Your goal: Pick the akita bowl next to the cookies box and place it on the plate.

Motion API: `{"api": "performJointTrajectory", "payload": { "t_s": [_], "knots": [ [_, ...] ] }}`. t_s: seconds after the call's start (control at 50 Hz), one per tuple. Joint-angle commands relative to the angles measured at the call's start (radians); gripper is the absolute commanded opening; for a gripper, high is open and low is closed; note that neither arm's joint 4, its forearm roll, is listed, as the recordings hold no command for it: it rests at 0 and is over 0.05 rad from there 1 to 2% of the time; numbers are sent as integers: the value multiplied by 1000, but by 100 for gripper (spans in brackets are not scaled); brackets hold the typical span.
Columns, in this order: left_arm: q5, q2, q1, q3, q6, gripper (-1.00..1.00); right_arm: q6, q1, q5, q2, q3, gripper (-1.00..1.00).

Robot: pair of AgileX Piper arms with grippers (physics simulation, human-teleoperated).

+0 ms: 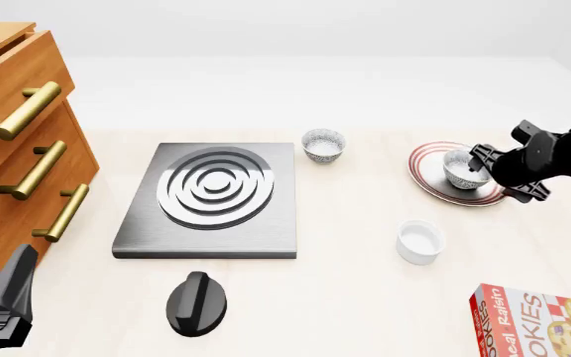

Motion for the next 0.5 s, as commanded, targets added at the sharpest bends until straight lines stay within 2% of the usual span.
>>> {"api": "performJointTrajectory", "payload": {
  "t_s": [0.02,0.28,0.5],
  "knots": [
    [0,0,0,0,0,100,7,11,-20,-55,67,100],
    [0,0,0,0,0,100,10,31,-25,-162,148,100],
    [0,0,0,0,0,100,38,46,-48,-286,263,100]
  ]
}}
